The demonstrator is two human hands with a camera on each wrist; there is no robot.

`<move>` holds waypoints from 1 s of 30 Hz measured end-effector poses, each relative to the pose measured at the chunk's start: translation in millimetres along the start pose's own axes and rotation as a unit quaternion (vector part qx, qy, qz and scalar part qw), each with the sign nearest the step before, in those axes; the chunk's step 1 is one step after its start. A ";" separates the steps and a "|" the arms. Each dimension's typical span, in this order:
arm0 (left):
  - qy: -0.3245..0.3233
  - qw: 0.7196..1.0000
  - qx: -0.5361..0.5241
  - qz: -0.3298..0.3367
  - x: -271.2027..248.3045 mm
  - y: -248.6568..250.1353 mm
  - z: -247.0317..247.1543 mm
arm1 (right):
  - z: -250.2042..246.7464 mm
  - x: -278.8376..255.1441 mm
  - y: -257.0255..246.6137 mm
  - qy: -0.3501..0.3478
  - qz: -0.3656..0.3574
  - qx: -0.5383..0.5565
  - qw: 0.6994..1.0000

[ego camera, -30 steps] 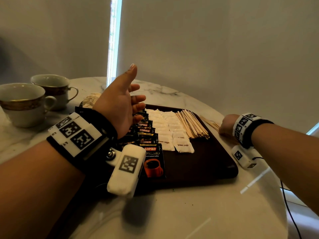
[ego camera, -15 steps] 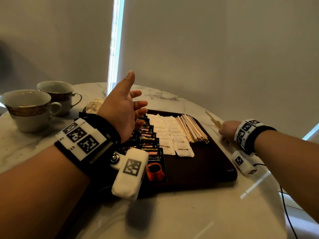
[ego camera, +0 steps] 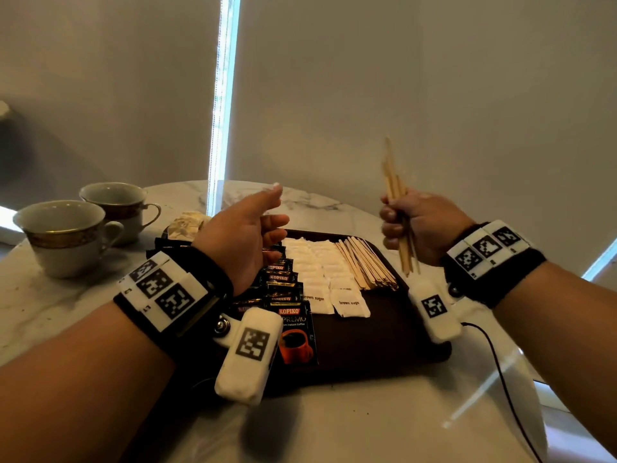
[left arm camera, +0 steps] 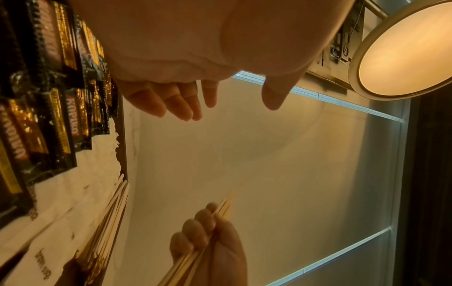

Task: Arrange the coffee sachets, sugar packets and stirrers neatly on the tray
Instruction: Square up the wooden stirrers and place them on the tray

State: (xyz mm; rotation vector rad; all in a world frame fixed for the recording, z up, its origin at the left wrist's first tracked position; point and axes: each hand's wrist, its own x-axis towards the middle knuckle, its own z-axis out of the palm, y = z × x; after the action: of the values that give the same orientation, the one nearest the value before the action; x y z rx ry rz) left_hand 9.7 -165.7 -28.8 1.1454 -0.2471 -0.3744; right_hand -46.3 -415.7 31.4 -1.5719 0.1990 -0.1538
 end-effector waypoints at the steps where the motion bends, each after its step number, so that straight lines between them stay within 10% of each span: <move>1: -0.017 1.000 0.005 -0.001 -1.3 -0.9 2.1 | 16.1 -7.0 -1.4 -0.044 0.005 0.010 0.999; 9: -0.190 0.981 0.019 0.031 -14.1 5.6 3.5 | 87.6 -23.6 5.6 -0.349 0.029 0.050 0.935; 30: -0.063 0.991 -0.027 0.113 -17.1 3.1 10.7 | 97.9 -25.4 26.1 -0.214 0.011 -0.012 0.977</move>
State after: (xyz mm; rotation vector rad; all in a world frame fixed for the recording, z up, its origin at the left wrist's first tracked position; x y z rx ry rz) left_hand -9.4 -166.5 -21.8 1.0289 -0.4693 -0.2517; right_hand -50.0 -314.7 4.9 -1.5884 -0.1211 0.2057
